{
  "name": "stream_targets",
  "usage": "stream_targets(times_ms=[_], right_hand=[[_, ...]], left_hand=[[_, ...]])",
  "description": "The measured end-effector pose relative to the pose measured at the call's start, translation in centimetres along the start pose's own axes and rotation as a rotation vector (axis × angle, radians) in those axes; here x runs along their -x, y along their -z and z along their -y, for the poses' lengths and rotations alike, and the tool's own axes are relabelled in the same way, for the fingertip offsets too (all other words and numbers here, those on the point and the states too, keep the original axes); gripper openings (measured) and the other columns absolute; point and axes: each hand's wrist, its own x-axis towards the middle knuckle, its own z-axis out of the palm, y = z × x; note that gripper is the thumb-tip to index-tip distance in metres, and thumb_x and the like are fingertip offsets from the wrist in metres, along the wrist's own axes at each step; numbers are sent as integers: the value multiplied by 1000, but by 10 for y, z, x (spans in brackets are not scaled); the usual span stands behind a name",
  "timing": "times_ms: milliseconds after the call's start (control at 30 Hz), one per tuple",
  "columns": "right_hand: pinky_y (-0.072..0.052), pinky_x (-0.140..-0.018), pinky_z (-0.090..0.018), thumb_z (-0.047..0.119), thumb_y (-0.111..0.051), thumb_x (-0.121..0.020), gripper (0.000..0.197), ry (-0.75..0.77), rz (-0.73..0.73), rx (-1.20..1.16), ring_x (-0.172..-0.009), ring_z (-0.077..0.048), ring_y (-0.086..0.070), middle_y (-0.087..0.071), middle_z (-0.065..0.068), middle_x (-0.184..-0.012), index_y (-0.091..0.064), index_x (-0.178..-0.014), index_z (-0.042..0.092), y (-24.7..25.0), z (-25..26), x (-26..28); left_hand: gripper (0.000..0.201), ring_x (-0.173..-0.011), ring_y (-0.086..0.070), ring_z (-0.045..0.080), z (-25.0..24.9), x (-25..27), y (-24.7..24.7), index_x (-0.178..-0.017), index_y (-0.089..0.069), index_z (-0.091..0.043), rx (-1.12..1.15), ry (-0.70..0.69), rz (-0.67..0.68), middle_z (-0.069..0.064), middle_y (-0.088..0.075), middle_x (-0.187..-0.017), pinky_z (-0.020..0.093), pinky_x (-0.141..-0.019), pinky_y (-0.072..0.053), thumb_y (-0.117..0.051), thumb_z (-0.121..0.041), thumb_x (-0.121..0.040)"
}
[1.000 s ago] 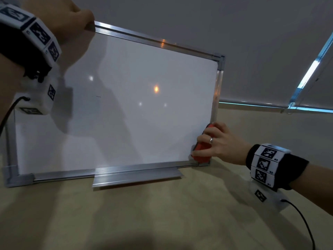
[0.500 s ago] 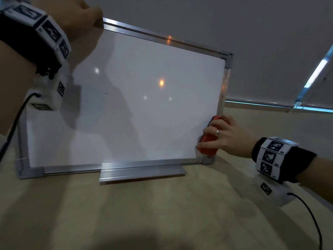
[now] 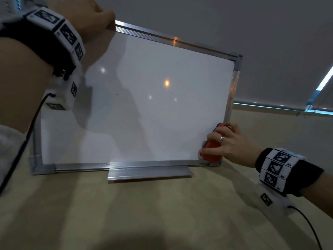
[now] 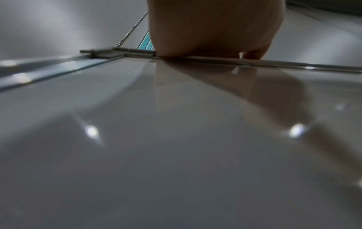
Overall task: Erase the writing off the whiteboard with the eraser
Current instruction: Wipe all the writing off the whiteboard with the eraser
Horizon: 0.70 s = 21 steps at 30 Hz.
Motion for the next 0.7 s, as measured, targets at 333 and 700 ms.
stream_targets(times_ms=[333, 700], right_hand=[[-37, -83, -46, 17, -80, -51, 50, 185, 201, -68, -89, -26, -58, -63, -1, -97, -63, -93, 37, 34, 4, -51], [-31, -77, -41, 56, -55, -58, 74, -575, 25, -557, -91, -27, -45, -51, -6, -105, -47, -128, 37, 59, 10, -99]], left_hand=[[44, -47, -22, 23, 4, -3, -4, -49, -32, -12, 53, -27, -50, 9, -24, -49, 29, -50, -23, -36, -46, -77], [38, -58, -41, 28, -3, -5, 14, -78, -62, -15, 26, -27, 132, 21, -56, -74, 29, -54, -28, -37, -42, -85]])
